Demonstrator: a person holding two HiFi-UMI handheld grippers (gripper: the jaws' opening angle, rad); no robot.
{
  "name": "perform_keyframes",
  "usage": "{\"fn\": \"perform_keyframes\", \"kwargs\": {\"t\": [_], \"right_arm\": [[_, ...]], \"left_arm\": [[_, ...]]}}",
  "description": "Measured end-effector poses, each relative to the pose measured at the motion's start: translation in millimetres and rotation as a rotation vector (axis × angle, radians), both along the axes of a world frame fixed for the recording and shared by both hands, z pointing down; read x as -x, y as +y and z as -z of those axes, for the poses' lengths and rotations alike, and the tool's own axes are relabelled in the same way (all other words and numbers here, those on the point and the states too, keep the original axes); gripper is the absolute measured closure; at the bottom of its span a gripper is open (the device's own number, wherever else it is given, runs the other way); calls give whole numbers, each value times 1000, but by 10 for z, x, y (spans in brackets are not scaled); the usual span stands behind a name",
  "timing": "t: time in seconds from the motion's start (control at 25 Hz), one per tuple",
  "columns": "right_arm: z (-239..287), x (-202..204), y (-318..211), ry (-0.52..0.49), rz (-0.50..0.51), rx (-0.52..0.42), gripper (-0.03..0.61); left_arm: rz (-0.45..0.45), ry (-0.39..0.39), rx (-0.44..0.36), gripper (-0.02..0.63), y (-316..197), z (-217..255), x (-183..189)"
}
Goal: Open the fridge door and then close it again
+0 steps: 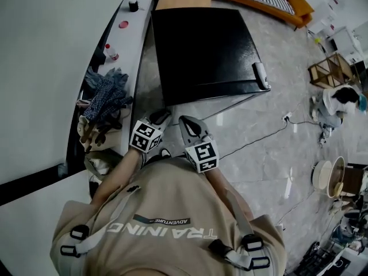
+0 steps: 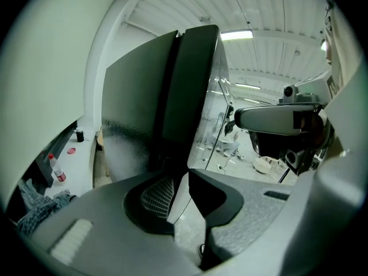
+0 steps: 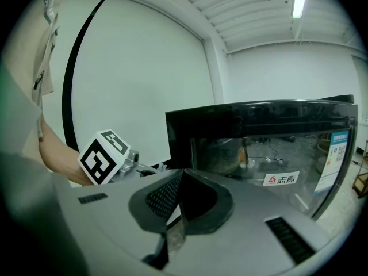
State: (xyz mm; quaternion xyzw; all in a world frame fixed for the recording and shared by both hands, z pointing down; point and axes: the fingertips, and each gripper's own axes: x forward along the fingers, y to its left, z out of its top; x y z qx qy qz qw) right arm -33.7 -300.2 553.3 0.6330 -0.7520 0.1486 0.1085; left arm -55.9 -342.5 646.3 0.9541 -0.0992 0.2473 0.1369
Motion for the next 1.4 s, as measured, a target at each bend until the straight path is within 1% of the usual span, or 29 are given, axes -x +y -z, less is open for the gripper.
{"fn": "perform_keyframes", "kwargs": {"t": [0.12, 0.24, 0.32, 0.44, 0.6, 0.84, 1.24, 1.4], "right_arm": [[-28, 58, 60, 5, 7, 5, 583], [-64, 68, 160, 7, 9, 23, 583], [-75, 93, 211, 6, 12, 28, 583], [-70, 139, 258, 6, 21, 25, 583], [-77, 157, 356, 16, 26, 29, 583], [-66, 132, 439, 21, 20, 32, 583], [-59, 126, 456, 25, 43, 36, 583], [-70, 121, 465, 22, 52, 39, 583]], "left_arm": [[22, 0, 26, 541, -9, -40, 21], [9, 9, 52, 541, -3, -38, 21], [11, 13, 41, 541, 0, -33, 22], [26, -1, 2, 545, -11, -36, 27], [16, -17, -24, 551, -1, -46, 28], [67, -5, -14, 551, 6, -43, 41], [115, 16, 3, 551, 13, -35, 34], [114, 19, 2, 551, 14, -35, 32]]}}
